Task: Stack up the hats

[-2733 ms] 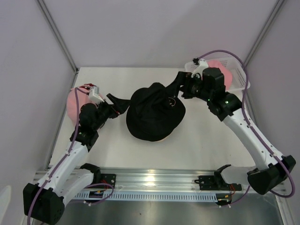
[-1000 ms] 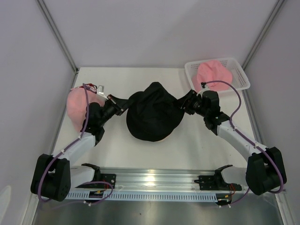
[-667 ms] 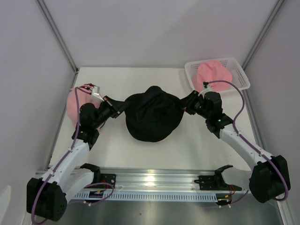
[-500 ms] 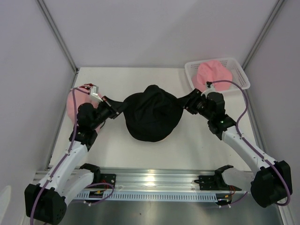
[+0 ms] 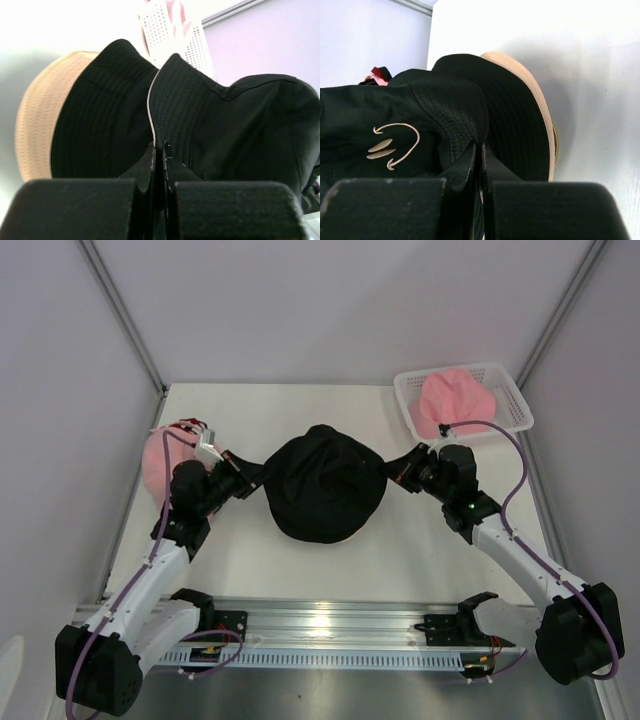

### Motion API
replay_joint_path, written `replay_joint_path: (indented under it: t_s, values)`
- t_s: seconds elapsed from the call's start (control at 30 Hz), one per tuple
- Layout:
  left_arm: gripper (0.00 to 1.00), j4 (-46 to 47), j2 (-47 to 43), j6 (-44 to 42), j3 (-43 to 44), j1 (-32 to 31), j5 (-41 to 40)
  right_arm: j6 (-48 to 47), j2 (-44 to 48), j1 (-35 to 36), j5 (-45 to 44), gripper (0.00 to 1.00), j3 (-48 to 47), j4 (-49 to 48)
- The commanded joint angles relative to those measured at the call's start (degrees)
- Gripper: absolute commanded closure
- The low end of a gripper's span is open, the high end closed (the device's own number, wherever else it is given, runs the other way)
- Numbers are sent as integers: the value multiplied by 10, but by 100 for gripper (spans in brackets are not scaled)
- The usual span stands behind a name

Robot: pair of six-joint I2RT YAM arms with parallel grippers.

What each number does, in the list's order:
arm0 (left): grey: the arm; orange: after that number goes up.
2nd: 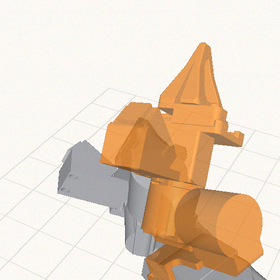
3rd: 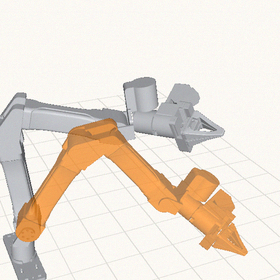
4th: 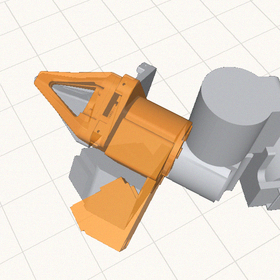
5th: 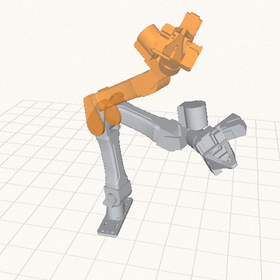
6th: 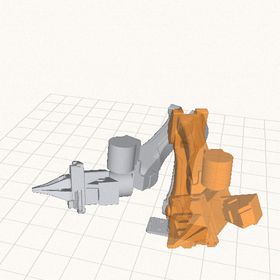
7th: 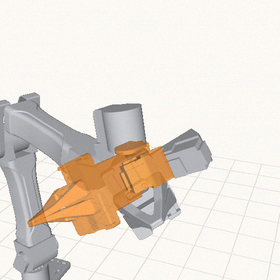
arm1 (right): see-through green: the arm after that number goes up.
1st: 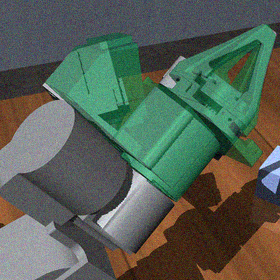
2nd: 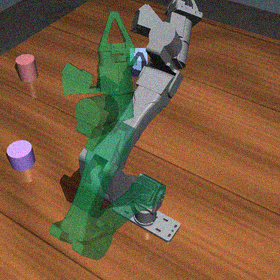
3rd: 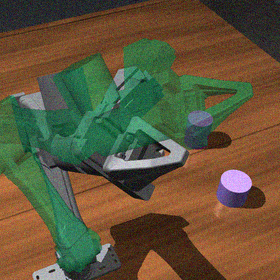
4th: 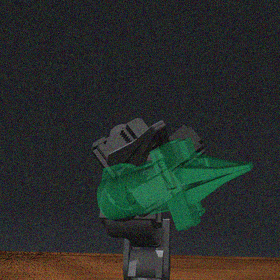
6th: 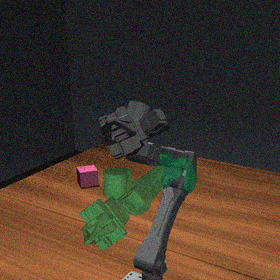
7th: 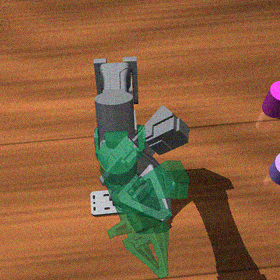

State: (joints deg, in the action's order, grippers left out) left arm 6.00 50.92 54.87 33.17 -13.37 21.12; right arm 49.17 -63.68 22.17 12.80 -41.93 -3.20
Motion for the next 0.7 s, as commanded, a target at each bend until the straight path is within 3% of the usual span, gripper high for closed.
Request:
replay_joint_path:
  t_s: [0.0,0.2,0.4,0.53,0.67]
  values:
    - [99,-13,1,-33,-21,1,-32,-24,5,2,-23,100,13,-10]
    - [99,44,12,-41,-100,-4,-59,-29,-7,4,-29,100,94,-85]
    - [99,38,6,-93,-123,-18,-148,-74,-48,42,-90,100,129,-141]
    - [99,42,29,-103,-120,-18,-169,-75,-105,48,-79,100,120,-169]
    - [99,-11,81,-101,-88,-19,-200,-88,-187,49,-70,100,71,-117]
